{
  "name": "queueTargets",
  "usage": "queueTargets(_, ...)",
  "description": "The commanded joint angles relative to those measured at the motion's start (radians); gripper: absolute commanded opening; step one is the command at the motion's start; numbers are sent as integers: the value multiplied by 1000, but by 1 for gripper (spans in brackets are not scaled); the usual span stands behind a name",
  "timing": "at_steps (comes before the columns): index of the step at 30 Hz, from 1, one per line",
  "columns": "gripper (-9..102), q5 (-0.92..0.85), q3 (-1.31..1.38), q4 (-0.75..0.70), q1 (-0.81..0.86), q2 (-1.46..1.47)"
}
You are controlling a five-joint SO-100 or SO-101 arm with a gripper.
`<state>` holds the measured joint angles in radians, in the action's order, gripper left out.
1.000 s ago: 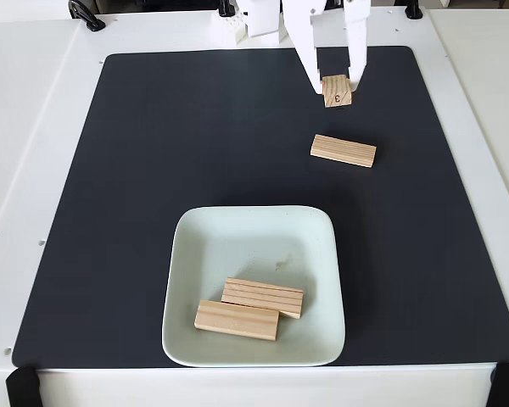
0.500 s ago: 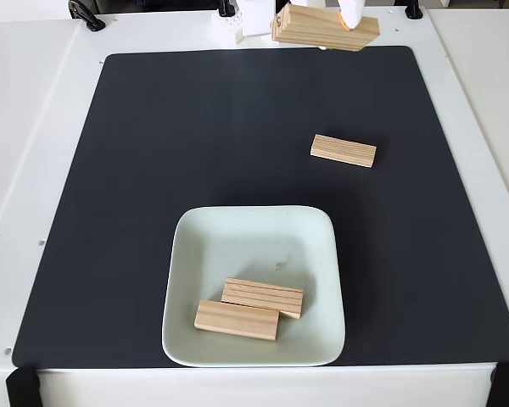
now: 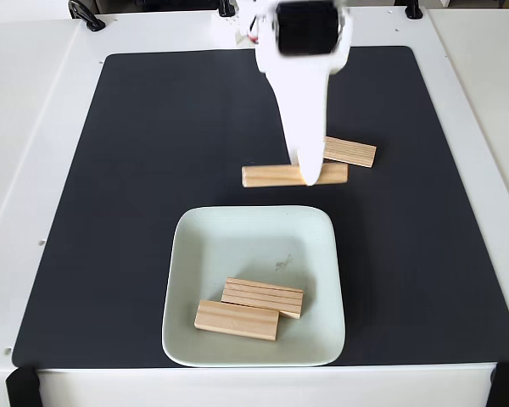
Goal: Pick up the wooden block and place them on the plate.
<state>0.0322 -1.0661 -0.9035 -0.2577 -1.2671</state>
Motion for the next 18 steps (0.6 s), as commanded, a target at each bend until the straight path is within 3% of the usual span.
queueTargets(1,0,11,291,-118,23,160)
queueTargets(10,0,71,813,-249,44,485)
queueTargets(18,0,71,861,-256,64,537)
